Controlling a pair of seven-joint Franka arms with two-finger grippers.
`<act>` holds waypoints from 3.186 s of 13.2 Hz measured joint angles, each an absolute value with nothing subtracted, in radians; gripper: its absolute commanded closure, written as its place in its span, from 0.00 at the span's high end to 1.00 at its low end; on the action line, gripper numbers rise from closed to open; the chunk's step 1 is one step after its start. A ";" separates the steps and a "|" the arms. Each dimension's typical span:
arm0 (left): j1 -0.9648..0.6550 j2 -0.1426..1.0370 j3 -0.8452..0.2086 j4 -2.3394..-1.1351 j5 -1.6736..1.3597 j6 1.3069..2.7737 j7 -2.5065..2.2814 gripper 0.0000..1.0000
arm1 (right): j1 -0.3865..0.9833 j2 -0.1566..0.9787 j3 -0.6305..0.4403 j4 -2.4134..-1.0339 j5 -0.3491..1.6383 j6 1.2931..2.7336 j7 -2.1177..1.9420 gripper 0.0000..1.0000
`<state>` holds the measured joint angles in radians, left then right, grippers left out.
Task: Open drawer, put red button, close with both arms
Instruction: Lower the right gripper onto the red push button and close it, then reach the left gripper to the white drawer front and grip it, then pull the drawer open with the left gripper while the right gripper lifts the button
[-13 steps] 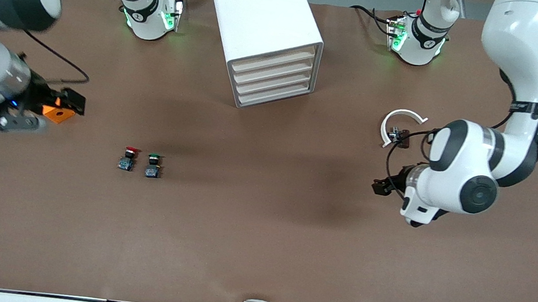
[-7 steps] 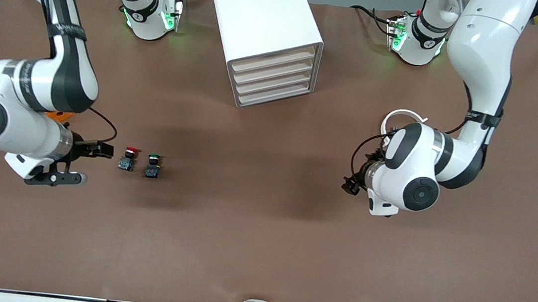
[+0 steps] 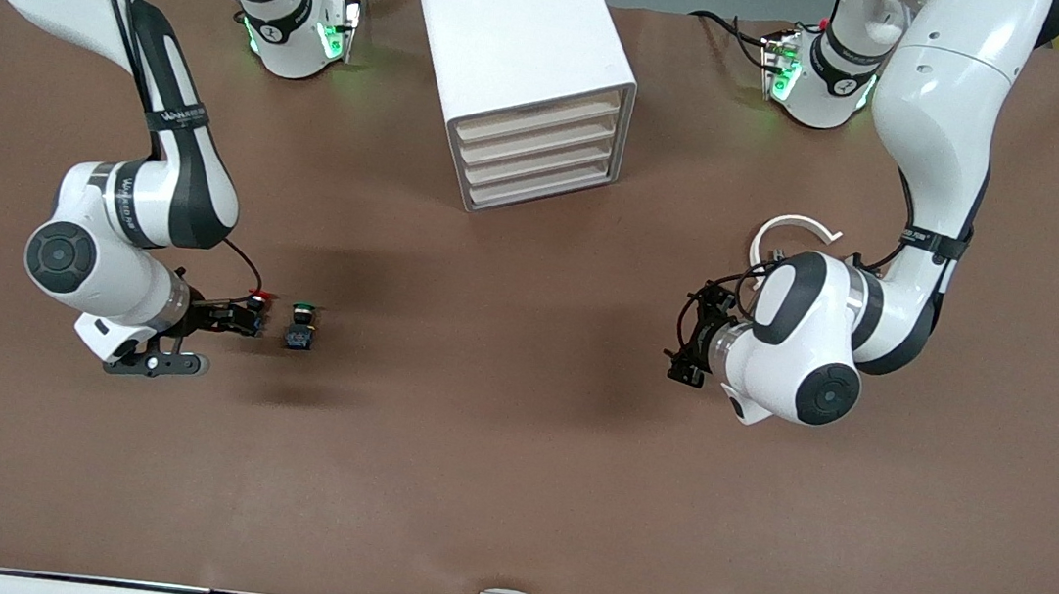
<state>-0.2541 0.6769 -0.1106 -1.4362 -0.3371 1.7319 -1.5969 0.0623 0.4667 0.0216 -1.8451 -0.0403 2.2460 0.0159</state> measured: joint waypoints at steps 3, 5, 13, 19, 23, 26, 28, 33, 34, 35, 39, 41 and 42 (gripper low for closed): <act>-0.233 0.676 -0.107 -1.428 -0.347 1.728 -1.639 1.00 | 0.062 0.469 0.021 -1.921 -0.040 2.341 0.046 1.00; -0.235 0.676 -0.112 -1.427 -0.376 1.724 -1.722 1.00 | 0.062 0.478 0.021 -1.951 -0.040 2.387 0.054 1.00; -0.270 0.676 -0.189 -1.426 -0.475 1.539 -2.173 1.00 | 0.055 0.520 0.020 -1.985 -0.040 2.438 0.093 1.00; -0.292 0.688 -0.190 -1.429 -0.624 1.475 -2.342 1.00 | 0.047 0.554 0.020 -1.985 -0.040 2.462 0.095 0.31; -0.341 0.741 -0.190 -1.432 -0.707 1.475 -2.430 1.00 | 0.047 0.554 0.020 -1.984 -0.040 2.464 0.095 0.11; -0.368 0.778 -0.190 -1.432 -0.767 1.475 -2.434 1.00 | 0.047 0.554 0.020 -1.983 -0.040 2.465 0.095 0.12; -0.380 0.790 -0.190 -1.432 -0.780 1.475 -2.434 1.00 | 0.047 0.554 0.020 -1.978 -0.040 2.466 0.095 0.15; -0.438 0.814 -0.192 -1.433 -0.784 1.473 -2.424 1.00 | 0.054 0.463 0.025 -1.936 -0.040 2.342 0.094 0.15; -0.452 0.817 -0.192 -1.433 -0.785 1.474 -2.416 1.00 | 0.062 0.419 0.028 -1.923 -0.040 2.276 0.094 0.15; -0.465 0.817 -0.193 -1.433 -0.785 1.474 -2.407 1.00 | 0.073 0.373 0.030 -1.908 -0.040 2.208 0.095 0.14; -0.502 0.817 -0.193 -1.433 -0.786 1.473 -2.378 1.00 | 0.117 0.253 0.032 -1.841 -0.040 2.000 0.112 0.13; -0.525 0.821 -0.194 -1.435 -0.788 1.473 -2.374 1.00 | 0.134 0.239 0.032 -1.794 -0.040 1.932 0.142 0.13; -0.536 0.826 -0.194 -1.435 -0.798 1.473 -2.373 1.00 | 0.142 0.239 0.033 -1.771 -0.040 1.908 0.151 0.13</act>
